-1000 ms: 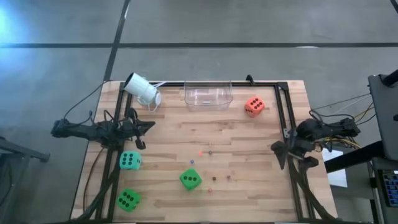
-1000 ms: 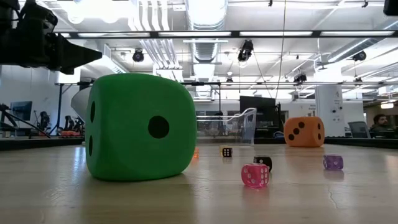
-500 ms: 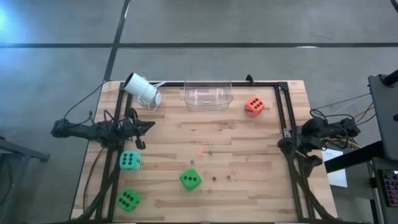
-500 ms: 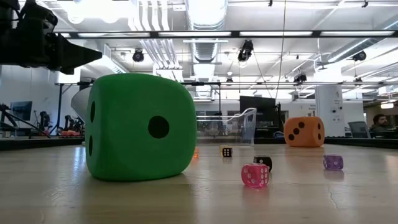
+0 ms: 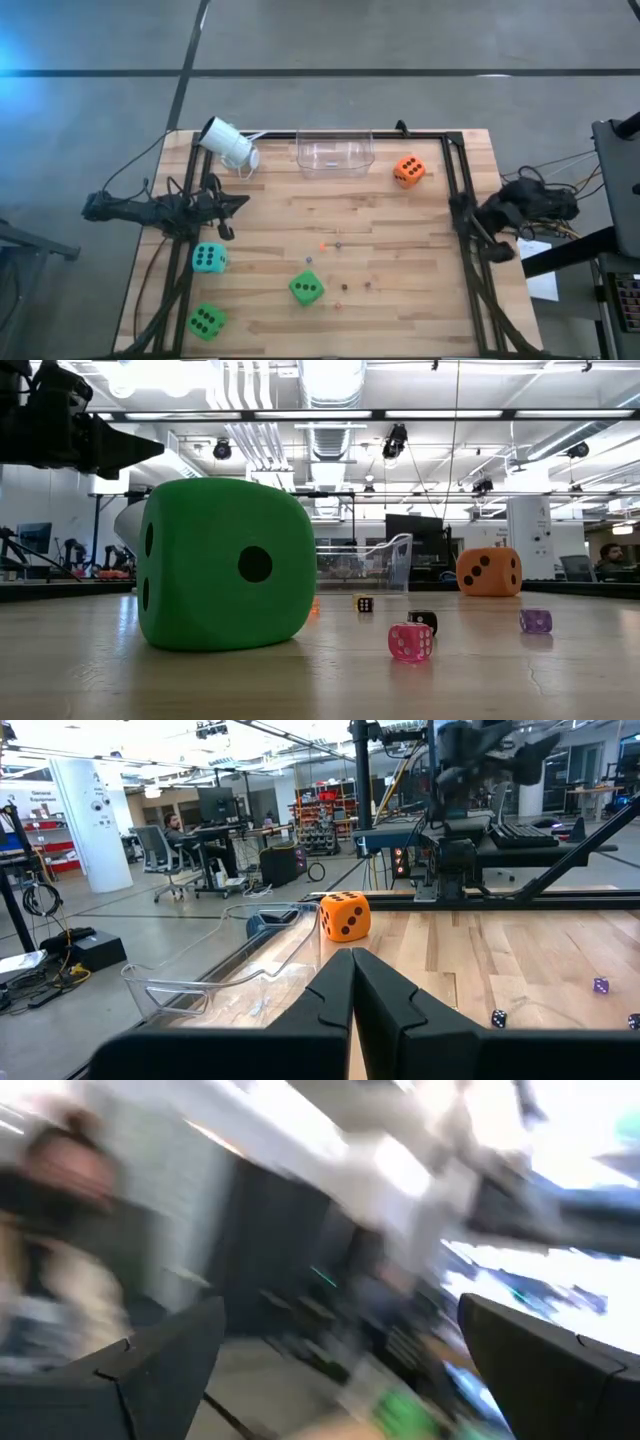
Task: Pick & Place Dice
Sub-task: Put the big orange dice into the transparent bin
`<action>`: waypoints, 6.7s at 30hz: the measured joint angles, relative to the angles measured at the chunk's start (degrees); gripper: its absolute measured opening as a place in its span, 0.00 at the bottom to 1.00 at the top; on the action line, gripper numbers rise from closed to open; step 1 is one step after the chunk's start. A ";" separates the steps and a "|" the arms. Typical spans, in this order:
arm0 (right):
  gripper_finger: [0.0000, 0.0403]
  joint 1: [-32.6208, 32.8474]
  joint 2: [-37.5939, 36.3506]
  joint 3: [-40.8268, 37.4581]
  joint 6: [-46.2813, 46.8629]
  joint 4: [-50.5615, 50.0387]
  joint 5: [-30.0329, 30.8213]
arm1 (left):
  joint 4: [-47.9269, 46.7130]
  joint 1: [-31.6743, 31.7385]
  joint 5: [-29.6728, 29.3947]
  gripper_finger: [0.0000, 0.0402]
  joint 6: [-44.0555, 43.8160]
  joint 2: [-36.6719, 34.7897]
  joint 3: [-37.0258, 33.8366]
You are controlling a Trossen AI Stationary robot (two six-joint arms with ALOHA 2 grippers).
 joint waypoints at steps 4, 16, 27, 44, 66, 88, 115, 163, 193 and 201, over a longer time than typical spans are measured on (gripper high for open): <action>0.99 0.00 0.24 5.26 -2.12 -11.84 22.45 | 0.00 0.00 0.00 0.03 0.00 0.01 -0.02; 0.99 0.00 3.68 8.23 -3.15 -13.81 44.53 | 0.01 0.01 -0.01 0.03 0.00 0.00 -0.01; 0.99 0.00 7.08 8.90 -1.44 -14.02 52.65 | 0.00 0.01 0.00 0.03 0.00 -0.02 0.01; 0.99 0.00 7.10 8.90 3.80 -14.04 52.32 | 0.00 0.00 -0.01 0.03 0.00 0.01 0.00; 0.99 -0.02 25.04 30.87 26.23 -50.09 66.89 | 0.01 0.01 0.01 0.03 0.00 -0.01 -0.02; 0.99 -17.67 50.16 46.72 39.75 -73.44 56.69 | -0.01 0.02 0.01 0.03 0.00 0.00 -0.02; 0.99 -47.80 71.70 47.01 21.84 -66.10 32.89 | 0.01 0.02 -0.01 0.03 0.00 0.01 -0.02; 0.99 -54.90 75.24 38.69 16.23 -55.08 22.95 | 0.01 0.01 0.00 0.03 0.00 0.01 -0.01; 0.99 -56.36 77.35 35.08 13.13 -50.21 24.33 | 0.01 0.00 -0.01 0.03 0.00 0.01 -0.01; 0.99 -57.70 80.92 35.26 13.22 -49.26 25.76 | 0.01 0.02 -0.01 0.03 0.00 0.00 -0.01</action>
